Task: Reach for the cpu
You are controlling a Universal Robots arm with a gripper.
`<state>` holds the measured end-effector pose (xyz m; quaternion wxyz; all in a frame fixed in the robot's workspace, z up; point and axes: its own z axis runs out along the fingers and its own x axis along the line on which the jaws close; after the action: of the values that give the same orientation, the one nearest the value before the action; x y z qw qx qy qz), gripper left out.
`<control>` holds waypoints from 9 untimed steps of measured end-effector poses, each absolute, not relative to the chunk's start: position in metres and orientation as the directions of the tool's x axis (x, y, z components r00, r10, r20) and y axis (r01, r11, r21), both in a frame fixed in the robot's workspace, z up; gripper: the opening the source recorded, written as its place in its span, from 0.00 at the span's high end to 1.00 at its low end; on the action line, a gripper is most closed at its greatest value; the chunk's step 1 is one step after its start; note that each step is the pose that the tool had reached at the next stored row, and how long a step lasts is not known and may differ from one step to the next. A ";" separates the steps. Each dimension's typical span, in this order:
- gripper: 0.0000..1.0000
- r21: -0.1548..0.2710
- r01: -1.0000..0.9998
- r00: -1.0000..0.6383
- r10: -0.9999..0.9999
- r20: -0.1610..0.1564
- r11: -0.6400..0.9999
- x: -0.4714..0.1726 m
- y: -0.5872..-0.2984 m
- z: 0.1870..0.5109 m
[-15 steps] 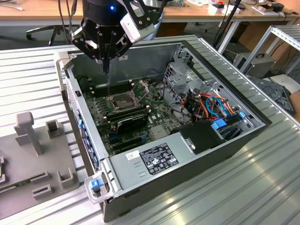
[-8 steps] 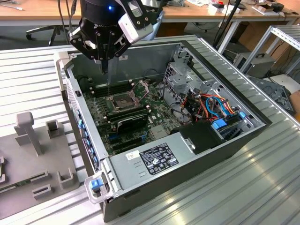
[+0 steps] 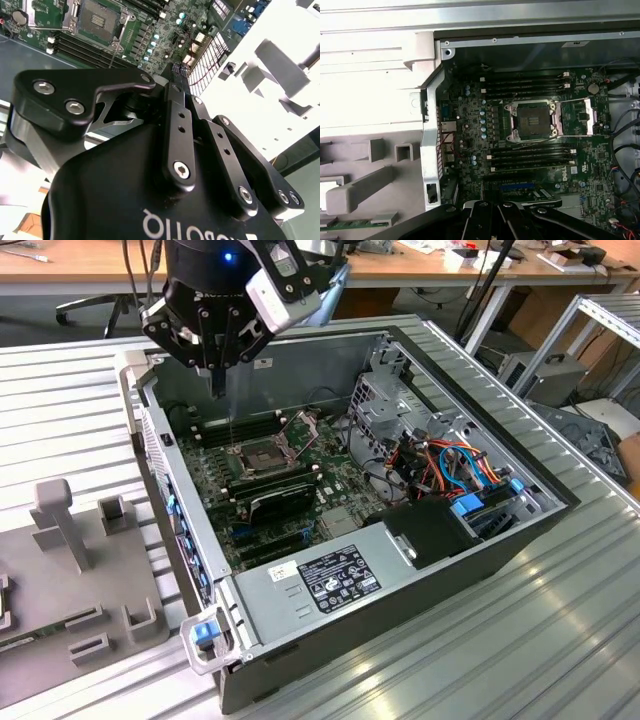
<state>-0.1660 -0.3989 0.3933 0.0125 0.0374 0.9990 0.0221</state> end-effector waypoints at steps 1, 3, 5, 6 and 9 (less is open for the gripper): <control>0.89 0.045 0.074 -0.997 0.075 -0.023 0.996 -0.167 -0.399 0.393; 0.89 0.045 0.074 -0.997 0.075 -0.023 0.996 -0.168 -0.399 0.393; 0.89 0.045 0.074 -0.997 0.075 -0.023 0.996 -0.170 -0.399 0.393; 0.89 0.045 0.074 -0.997 0.075 -0.023 0.996 -0.170 -0.399 0.393; 0.89 0.045 0.074 -0.997 0.075 -0.023 0.996 -0.173 -0.399 0.393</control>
<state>-0.1729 -0.3988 0.3933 0.0125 0.0374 0.9990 0.0221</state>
